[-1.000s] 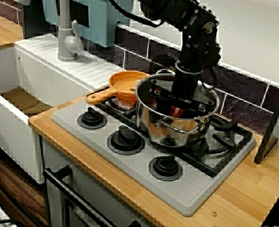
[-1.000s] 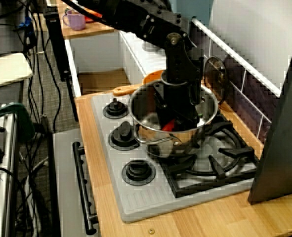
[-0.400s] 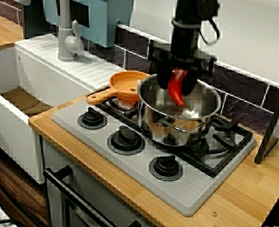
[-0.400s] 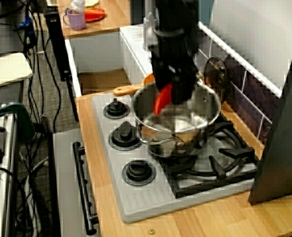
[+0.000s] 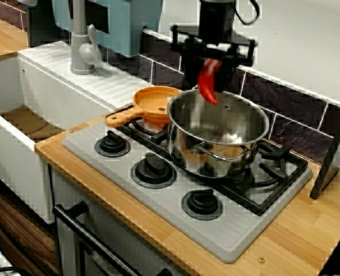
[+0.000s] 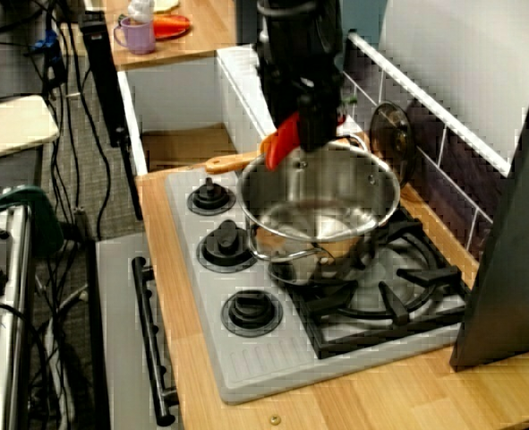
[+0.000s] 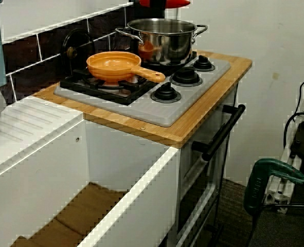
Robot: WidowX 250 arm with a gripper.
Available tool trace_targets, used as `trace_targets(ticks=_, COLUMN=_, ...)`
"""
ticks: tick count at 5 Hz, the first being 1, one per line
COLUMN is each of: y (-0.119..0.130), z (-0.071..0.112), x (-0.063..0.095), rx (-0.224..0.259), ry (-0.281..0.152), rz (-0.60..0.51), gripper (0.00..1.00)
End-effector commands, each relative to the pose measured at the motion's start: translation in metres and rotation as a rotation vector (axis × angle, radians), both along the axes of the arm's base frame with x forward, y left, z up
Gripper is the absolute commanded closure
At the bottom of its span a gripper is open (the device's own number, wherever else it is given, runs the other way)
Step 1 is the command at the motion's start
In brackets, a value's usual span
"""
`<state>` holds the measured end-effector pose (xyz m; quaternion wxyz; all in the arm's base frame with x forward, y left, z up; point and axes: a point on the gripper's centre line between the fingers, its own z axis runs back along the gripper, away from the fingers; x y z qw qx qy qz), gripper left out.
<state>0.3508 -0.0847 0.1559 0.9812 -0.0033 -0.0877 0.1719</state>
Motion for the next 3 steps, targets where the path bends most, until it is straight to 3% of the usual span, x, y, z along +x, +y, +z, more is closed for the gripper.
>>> trace_targets(ticks=1, y=0.026, z=0.042, x=0.003, rx=0.014, ry=-0.085, rz=0.01, gripper=1.0)
trace_targets(ticks=3, y=0.056, z=0.056, x=-0.002, rx=0.049, ry=-0.101, rz=0.011, gripper=1.0)
